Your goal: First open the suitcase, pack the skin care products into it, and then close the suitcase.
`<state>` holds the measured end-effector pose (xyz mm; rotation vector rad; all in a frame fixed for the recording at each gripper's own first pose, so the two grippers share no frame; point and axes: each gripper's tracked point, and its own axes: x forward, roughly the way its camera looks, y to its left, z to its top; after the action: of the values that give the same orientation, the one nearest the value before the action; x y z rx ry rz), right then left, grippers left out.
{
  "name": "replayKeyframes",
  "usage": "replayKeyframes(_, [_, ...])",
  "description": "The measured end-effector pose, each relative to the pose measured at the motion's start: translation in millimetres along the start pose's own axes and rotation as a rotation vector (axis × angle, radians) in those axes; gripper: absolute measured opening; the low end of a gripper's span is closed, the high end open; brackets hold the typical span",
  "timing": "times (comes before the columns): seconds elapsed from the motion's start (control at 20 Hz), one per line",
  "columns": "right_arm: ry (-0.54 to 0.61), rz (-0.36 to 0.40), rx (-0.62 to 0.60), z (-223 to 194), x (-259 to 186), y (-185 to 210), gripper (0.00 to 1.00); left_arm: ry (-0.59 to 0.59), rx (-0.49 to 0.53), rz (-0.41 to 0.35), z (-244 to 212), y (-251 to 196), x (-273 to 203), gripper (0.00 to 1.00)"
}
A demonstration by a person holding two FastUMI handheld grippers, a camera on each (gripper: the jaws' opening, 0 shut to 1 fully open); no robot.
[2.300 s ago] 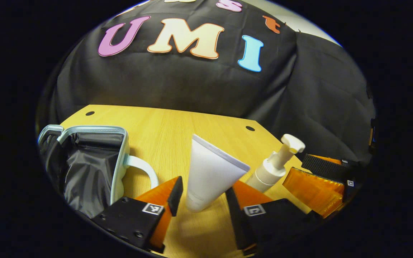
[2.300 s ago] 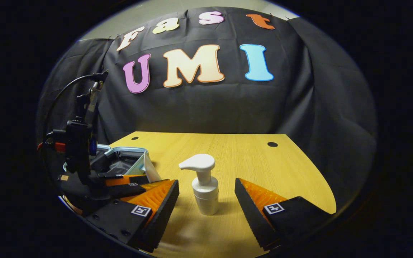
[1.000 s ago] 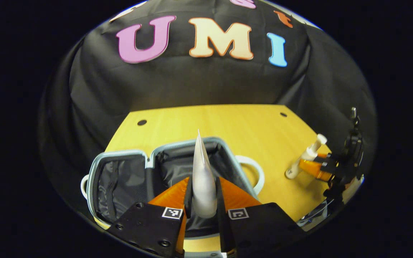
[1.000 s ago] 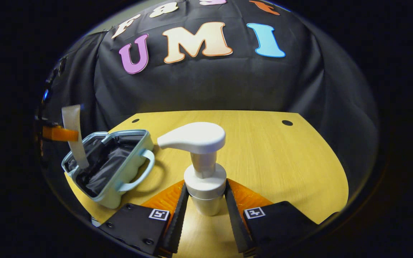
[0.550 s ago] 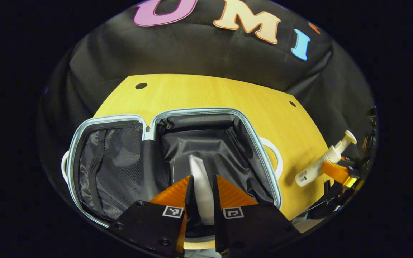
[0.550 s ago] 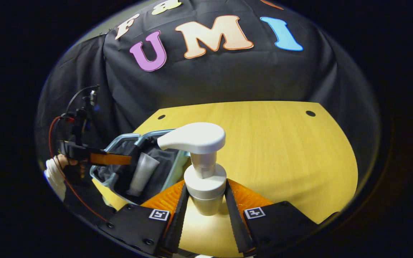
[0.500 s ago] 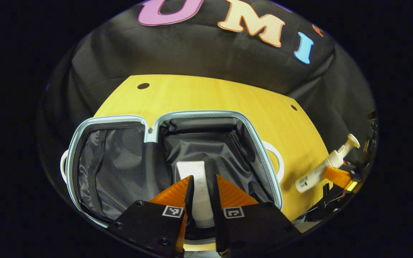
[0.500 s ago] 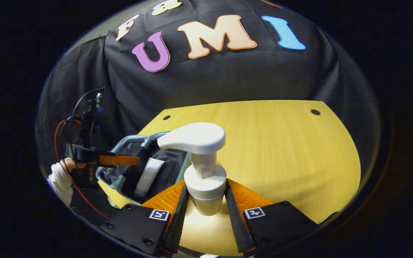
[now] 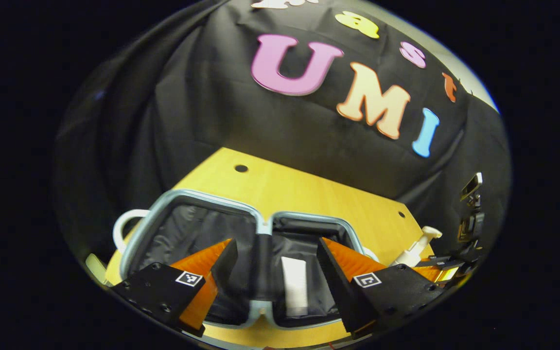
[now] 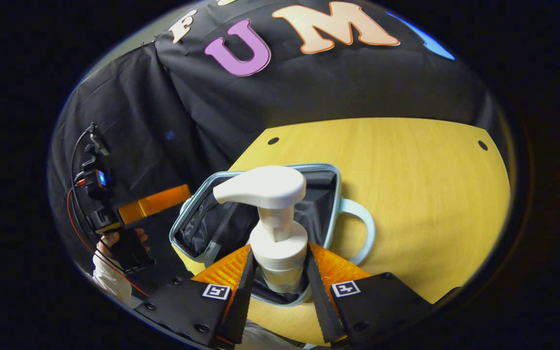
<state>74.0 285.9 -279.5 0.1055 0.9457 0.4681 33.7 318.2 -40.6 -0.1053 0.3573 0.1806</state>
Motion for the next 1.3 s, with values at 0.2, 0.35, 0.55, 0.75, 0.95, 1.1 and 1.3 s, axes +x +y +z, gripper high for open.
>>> replayKeyframes(0.2, [0.101, -0.006, -0.049, -25, 30, 7, 0.59, -0.083, -0.045, 0.143, 21, 72, -44, 0.96])
replayKeyframes(0.35, [0.137, -0.025, -0.076, -33, 53, 8, 0.59, -0.104, -0.074, 0.254, 18, 121, -64, 0.96])
replayKeyframes(0.55, [0.121, -0.046, -0.069, -29, 67, 7, 0.6, -0.138, -0.12, 0.337, 20, 155, -81, 0.96])
replayKeyframes(0.75, [0.027, -0.053, -0.061, -5, 54, 3, 0.97, -0.154, -0.146, 0.383, 19, 181, -88, 0.96])
replayKeyframes(0.95, [-0.202, -0.03, -0.059, 44, 12, 11, 0.96, -0.17, -0.19, 0.412, 17, 205, -79, 0.96])
replayKeyframes(1.1, [-0.359, -0.006, -0.069, 71, -39, 23, 0.99, -0.14, -0.245, 0.404, 7, 235, -60, 0.96])
replayKeyframes(1.3, [-0.432, -0.052, -0.1, 76, -90, 20, 0.98, -0.091, -0.319, 0.377, -11, 256, -23, 0.96])
